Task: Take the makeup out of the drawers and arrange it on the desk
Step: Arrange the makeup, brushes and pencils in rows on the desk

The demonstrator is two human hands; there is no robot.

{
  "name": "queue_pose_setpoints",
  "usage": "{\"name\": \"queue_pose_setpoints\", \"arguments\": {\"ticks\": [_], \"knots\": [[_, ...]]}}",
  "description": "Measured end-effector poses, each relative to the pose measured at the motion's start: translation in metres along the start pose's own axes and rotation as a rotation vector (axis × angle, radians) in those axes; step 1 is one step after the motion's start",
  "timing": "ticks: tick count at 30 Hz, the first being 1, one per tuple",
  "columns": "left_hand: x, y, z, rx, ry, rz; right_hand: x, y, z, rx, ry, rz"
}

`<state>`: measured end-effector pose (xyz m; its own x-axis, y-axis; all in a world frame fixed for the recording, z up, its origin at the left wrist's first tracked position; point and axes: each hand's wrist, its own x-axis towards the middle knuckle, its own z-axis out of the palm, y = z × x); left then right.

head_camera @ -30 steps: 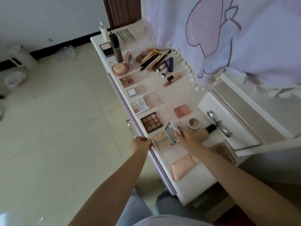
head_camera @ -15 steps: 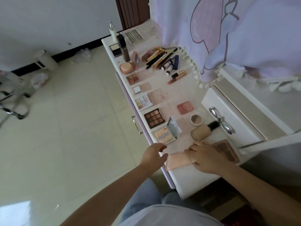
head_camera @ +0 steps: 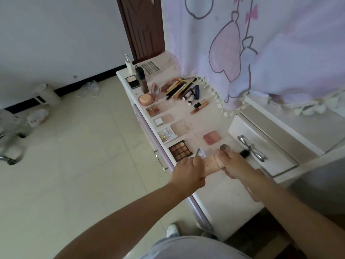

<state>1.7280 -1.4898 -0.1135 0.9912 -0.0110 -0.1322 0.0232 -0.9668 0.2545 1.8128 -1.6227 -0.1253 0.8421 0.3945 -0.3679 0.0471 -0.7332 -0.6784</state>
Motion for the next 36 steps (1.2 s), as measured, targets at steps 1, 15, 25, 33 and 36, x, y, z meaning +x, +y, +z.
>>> {"name": "queue_pose_setpoints", "arguments": {"ticks": [1,15,25,33,36], "knots": [[0.001,-0.002,-0.006,0.064,0.034,0.012,0.002,-0.005,-0.001,-0.003,-0.002,0.021],[0.008,-0.029,-0.052,-0.618,-0.088,-0.053,-0.014,-0.062,-0.064,0.235,-0.194,-0.428],[0.009,-0.029,-0.054,-0.653,-0.077,-0.081,-0.007,-0.055,-0.063,0.329,-0.136,-0.437],[0.005,-0.025,-0.043,-0.622,-0.066,-0.102,-0.008,-0.034,-0.053,0.48,-0.124,-0.316],[0.004,-0.024,-0.039,-0.658,-0.148,-0.071,-0.012,-0.029,-0.053,0.431,-0.148,-0.311]]}}
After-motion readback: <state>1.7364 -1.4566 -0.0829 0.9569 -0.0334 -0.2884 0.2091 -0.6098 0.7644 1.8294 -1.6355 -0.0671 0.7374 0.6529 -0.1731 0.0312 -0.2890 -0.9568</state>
